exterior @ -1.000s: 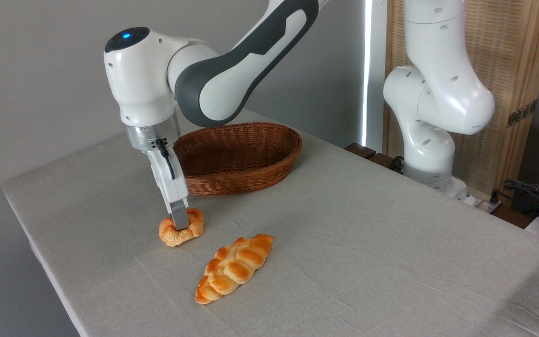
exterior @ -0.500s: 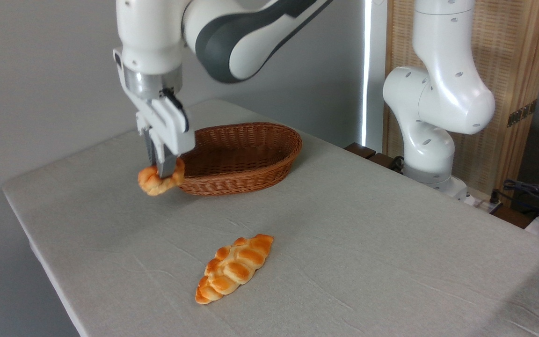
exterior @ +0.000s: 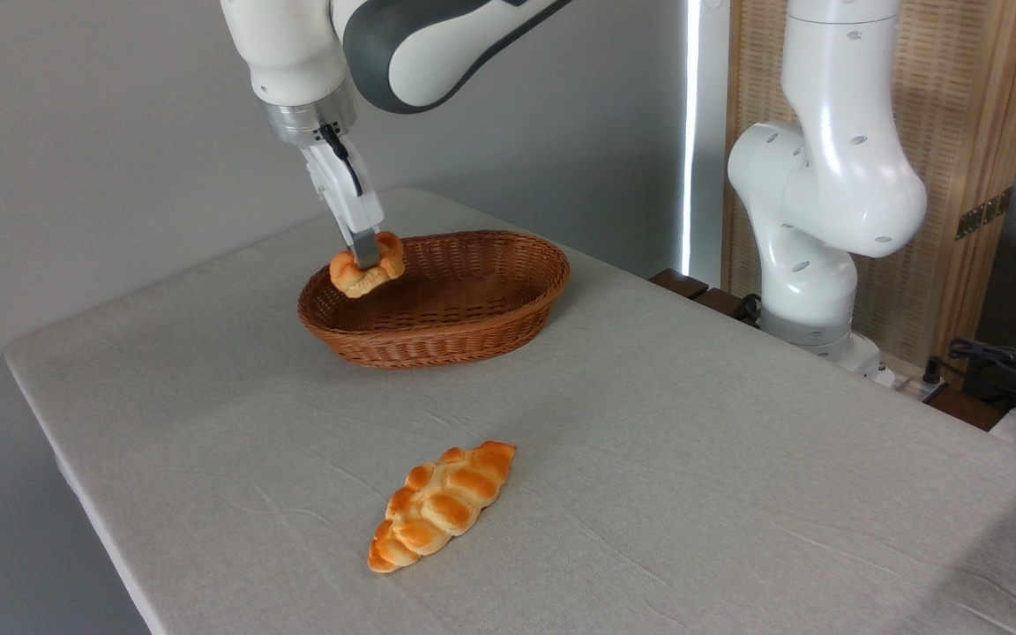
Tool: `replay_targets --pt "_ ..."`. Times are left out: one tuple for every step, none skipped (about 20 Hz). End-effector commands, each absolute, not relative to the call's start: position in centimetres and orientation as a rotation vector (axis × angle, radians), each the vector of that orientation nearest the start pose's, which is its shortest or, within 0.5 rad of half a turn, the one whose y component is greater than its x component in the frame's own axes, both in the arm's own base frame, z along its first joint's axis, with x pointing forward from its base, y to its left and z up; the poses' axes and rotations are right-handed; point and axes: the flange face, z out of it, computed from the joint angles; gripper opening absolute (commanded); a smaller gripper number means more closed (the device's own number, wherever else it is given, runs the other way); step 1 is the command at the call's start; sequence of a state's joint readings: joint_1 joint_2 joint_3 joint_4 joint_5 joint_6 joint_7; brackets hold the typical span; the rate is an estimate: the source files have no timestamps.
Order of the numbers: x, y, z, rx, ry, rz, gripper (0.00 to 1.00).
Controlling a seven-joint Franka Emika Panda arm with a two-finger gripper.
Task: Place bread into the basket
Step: 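Lift the round roll and carry it over the wicker basket, then lower the roll into the basket and open the gripper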
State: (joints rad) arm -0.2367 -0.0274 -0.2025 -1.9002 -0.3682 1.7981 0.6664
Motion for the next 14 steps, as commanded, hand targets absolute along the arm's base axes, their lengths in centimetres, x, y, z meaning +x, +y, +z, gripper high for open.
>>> replay_targets --pt "46.8 -27.3 48.5 -3.022 1.727 0.135 0.29" --pt "46.8 -27.6 48.1 -3.013 1.729 0.119 0.41" --pt "46.8 -27.9 47.6 -3.009 1.731 0.102 0.52" --pt "46.8 -28.0 47.1 -3.007 1.727 0.074 0.74" --pt "46.6 -28.8 46.0 -2.995 1.741 0.063 0.94" --pt "46.4 -29.3 45.3 -2.983 1.744 0.036 1.00" --pt "46.4 -29.3 44.7 -2.971 1.737 0.015 1.00" --pt "46.3 -29.7 44.6 -2.958 1.746 0.005 1.00" --pt "46.3 -29.7 44.6 -2.958 1.746 0.007 1.00" --pt "46.3 -29.7 44.5 -2.958 1.746 0.010 1.00" --pt "46.3 -29.7 44.5 -2.958 1.746 0.010 1.00" --pt "46.3 -29.7 44.5 -2.958 1.746 0.010 1.00" --pt "46.3 -29.6 44.8 -2.961 1.743 0.007 1.00" --pt "46.3 -29.5 45.0 -2.963 1.740 0.004 1.00"
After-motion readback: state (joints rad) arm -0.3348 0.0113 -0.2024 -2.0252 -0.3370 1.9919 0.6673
